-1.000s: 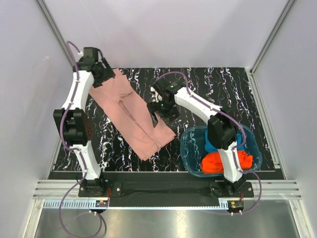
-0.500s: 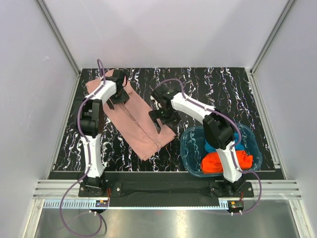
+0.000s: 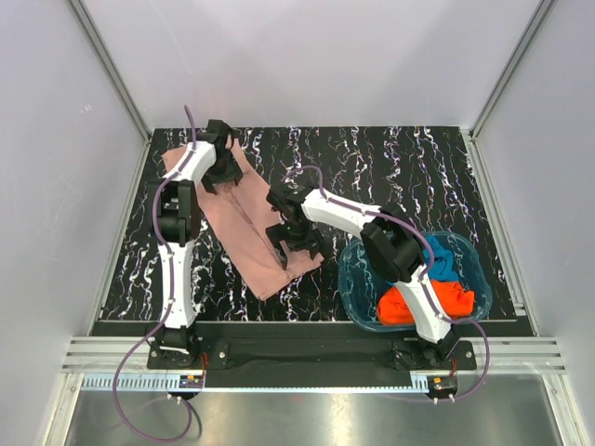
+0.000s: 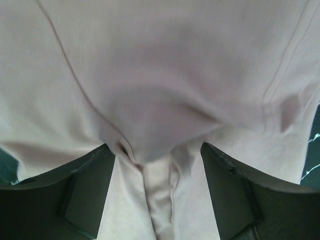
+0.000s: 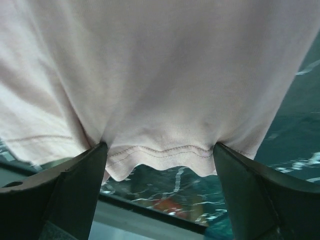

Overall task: Fold and stack the t-shirts
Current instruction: Fold the tshirt

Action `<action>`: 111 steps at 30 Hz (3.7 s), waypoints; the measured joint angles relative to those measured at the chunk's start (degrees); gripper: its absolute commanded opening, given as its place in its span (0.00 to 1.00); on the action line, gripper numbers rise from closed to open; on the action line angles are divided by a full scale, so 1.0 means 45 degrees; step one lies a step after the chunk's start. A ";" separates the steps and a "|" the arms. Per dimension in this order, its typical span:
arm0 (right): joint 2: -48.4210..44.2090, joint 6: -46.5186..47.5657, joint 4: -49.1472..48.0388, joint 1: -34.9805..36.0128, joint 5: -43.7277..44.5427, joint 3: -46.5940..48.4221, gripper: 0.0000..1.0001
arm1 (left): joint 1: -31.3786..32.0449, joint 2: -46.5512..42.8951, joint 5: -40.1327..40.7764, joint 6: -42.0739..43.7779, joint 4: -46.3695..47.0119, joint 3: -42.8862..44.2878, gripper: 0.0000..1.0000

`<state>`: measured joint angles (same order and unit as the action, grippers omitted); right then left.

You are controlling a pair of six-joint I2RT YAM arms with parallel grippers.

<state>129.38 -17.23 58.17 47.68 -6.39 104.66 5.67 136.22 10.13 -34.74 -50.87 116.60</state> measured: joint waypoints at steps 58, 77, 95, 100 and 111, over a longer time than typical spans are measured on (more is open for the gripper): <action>-0.1982 0.1627 -0.2589 -0.3002 -0.5741 -0.4201 0.71 | 0.5926 -1.7641 -0.2540 -0.9224 0.4041 -2.0682 0.47; -0.1685 0.1069 -0.2963 -0.3050 -0.6173 -0.4464 0.57 | 0.6071 -1.7762 -0.2399 -0.9282 0.4269 -2.0973 0.27; -0.1661 0.0233 -0.3876 -0.3041 -0.6591 -0.5382 0.00 | 0.6091 -1.7884 -0.2380 -0.8544 0.4279 -2.1036 0.03; -0.2011 -0.0102 -0.4376 -0.2642 -0.6800 -0.6115 0.00 | 0.6091 -1.7869 -0.2147 -0.7873 0.3235 -2.0677 0.00; -0.3585 -0.1710 -0.5003 -0.0709 -0.6436 -0.8223 0.00 | 0.6091 -2.1896 -0.2191 -0.7441 -0.0165 -2.0944 0.00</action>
<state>113.25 -24.93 35.66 44.49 -35.35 67.66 33.08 37.69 0.27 -68.23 -51.62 22.35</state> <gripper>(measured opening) 0.012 0.035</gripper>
